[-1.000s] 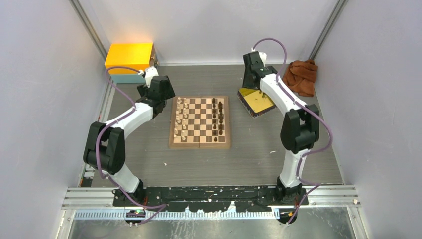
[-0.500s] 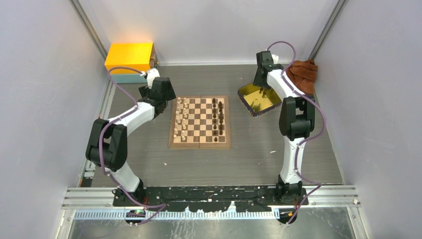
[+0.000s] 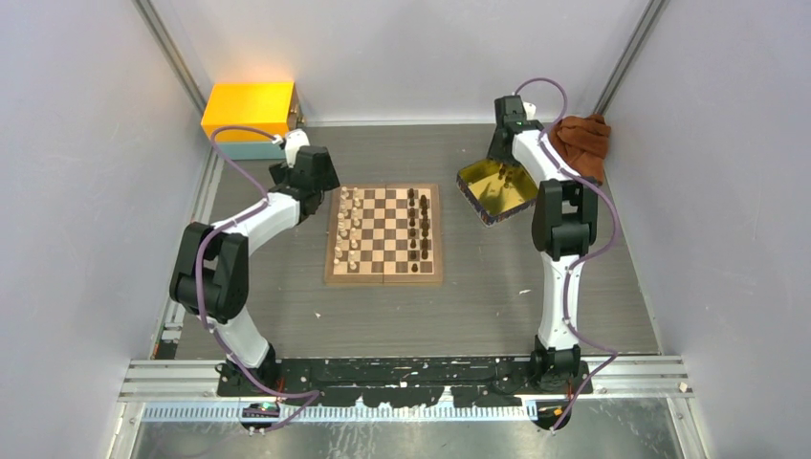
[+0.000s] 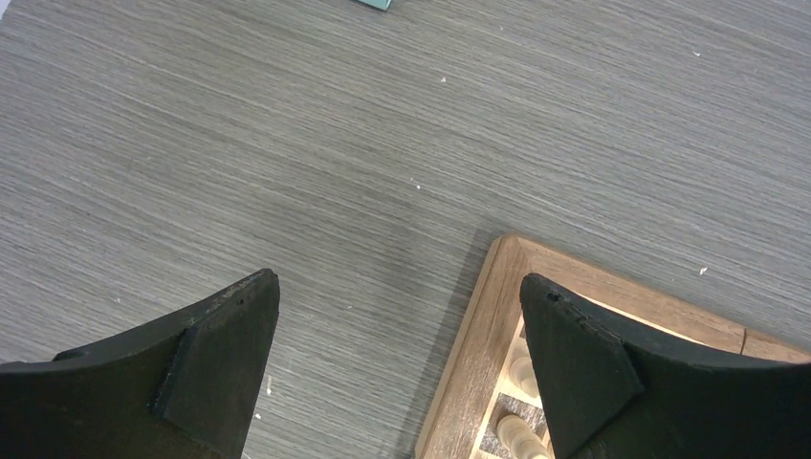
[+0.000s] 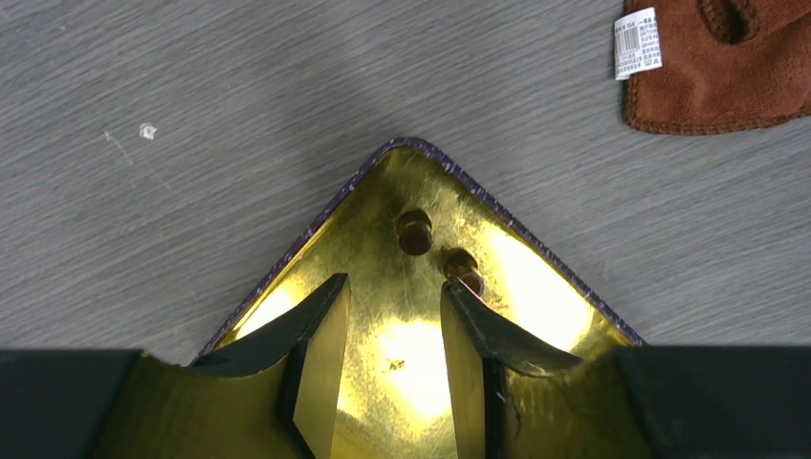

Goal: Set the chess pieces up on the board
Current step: Pick up the chess piece from the storage box.

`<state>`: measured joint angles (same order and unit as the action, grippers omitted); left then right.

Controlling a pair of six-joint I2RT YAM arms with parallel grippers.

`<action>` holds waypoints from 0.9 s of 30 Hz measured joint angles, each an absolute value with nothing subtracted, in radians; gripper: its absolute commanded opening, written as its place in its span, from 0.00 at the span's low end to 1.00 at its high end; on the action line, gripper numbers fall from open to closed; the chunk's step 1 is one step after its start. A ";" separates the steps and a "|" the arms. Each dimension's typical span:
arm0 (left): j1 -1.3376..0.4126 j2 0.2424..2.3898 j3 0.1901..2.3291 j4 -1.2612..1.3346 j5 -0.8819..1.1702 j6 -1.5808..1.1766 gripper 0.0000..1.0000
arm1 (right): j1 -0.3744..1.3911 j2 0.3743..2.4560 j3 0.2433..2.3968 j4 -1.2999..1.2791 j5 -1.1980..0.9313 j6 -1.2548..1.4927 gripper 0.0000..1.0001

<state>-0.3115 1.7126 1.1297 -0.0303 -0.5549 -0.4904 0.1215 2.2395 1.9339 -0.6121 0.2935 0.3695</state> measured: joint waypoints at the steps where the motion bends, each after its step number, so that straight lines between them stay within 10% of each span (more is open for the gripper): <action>1: -0.311 1.715 1.130 -0.030 -0.555 -0.490 0.96 | 0.118 2.248 1.943 -0.614 0.294 0.369 0.46; 27: -0.294 1.762 1.158 -0.025 -0.551 -0.491 0.96 | 0.101 2.313 2.027 -0.622 0.275 0.369 0.43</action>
<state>-0.2939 1.7618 1.1576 -0.0246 -0.5514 -0.4911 0.1005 2.3131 2.0270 -0.6216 0.2749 0.3695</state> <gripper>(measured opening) 0.964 0.434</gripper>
